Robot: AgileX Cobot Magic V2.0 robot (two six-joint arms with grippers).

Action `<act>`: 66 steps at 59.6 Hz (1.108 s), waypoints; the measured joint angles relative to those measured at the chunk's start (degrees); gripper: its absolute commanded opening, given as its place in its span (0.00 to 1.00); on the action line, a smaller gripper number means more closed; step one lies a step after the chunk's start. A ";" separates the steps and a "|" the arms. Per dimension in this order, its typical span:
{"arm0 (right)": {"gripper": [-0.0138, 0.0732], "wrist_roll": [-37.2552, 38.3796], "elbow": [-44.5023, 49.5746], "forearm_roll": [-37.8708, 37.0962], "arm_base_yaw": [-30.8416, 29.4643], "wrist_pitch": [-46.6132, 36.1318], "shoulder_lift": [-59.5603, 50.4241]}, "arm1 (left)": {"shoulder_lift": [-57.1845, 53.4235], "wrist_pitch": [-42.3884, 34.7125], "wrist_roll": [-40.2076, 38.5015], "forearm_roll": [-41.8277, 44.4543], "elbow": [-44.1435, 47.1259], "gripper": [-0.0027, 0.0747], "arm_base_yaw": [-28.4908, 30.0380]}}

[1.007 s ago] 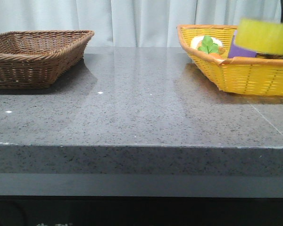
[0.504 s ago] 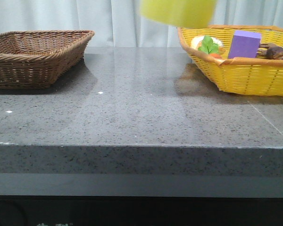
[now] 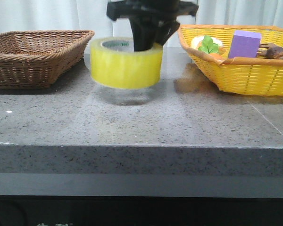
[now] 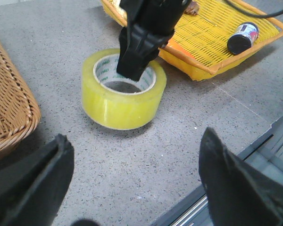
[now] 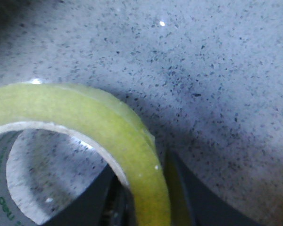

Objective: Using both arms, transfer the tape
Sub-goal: 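Lift the tape roll with the right gripper and set it on the table between baskets, then lower the left gripper onto the tape roll and grasp its rim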

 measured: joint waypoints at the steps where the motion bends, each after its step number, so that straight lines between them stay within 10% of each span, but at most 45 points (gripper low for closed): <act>1: 0.31 0.00 0.00 0.00 0.00 -0.18 0.24 | 0.00 0.00 0.00 0.00 0.00 0.74 0.00; 22: 0.74 -0.04 0.00 -0.76 0.00 -2.68 3.33 | 0.00 0.00 0.00 0.00 0.00 0.74 0.00; 50: 0.74 -0.04 1.29 -0.76 0.00 -3.77 -11.29 | 0.00 0.00 0.00 0.00 0.00 0.74 0.00; 66: 0.74 -0.04 20.93 0.65 -0.10 -14.46 -30.51 | 0.00 0.00 0.00 0.00 0.00 0.74 0.00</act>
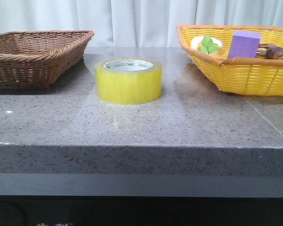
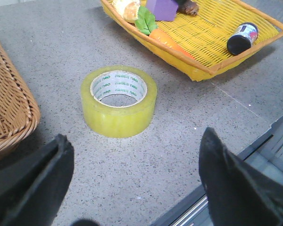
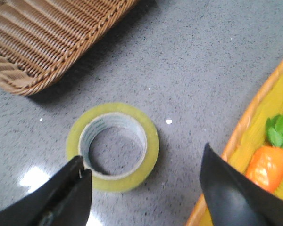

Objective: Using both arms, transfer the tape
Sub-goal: 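Lower the left gripper onto the tape roll and grasp its rim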

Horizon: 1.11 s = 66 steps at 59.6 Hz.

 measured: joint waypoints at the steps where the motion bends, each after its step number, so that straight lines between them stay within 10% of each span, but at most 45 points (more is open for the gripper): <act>1: 0.74 0.00 1.25 0.01 0.00 -0.61 -1.56 | 0.00 0.00 0.00 0.00 0.00 0.74 0.00; 33: 0.74 0.00 34.80 0.36 0.00 -12.00 -33.62 | 0.00 0.00 0.00 0.00 0.00 0.74 0.00; 66: 0.74 0.00 38.01 0.49 -0.07 -7.51 -41.77 | 18.92 21.49 2.29 1.21 -24.19 0.74 0.00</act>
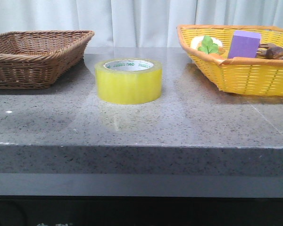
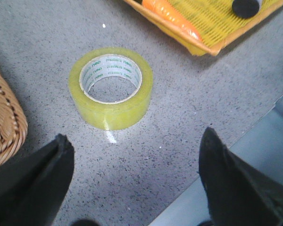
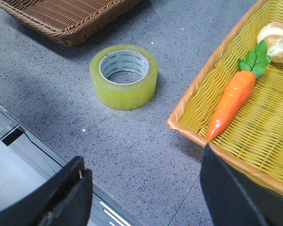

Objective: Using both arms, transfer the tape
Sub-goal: 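Lower the left gripper onto the tape roll and grasp its rim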

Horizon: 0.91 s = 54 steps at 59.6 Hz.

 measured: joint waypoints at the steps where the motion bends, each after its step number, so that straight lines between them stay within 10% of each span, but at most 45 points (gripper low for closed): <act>1: 0.74 0.00 0.00 0.00 0.00 0.10 0.00 | 0.87 0.46 0.14 0.00 -0.75 0.74 0.00; 54: 0.74 0.00 0.00 0.00 0.00 0.20 0.00 | 43.92 12.55 3.84 0.59 -32.49 0.74 -0.39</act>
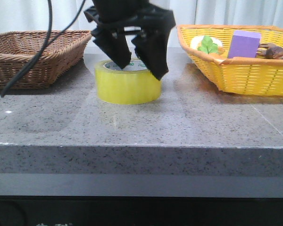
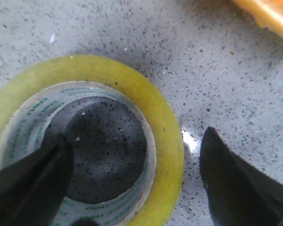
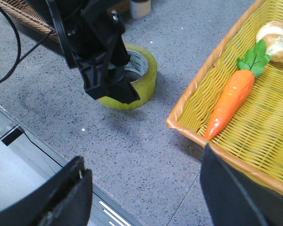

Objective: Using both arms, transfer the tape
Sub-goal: 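Lower the left gripper onto the tape roll and grasp its rim, then lift the tape roll with the left gripper and carry it over the brown basket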

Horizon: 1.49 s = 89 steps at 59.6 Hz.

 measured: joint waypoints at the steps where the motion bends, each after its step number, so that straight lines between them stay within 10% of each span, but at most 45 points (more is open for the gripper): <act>1: 0.74 0.00 0.00 0.00 0.00 0.00 0.00 | 0.28 0.14 0.00 0.00 -0.13 0.74 0.00; 35: 0.74 0.00 0.00 0.00 0.00 0.00 0.00 | 3.58 4.98 0.44 -0.32 -3.71 0.16 -0.14; 89: 0.74 0.00 0.00 0.00 -0.05 0.00 0.00 | 3.79 18.10 0.44 4.95 -27.07 0.15 13.16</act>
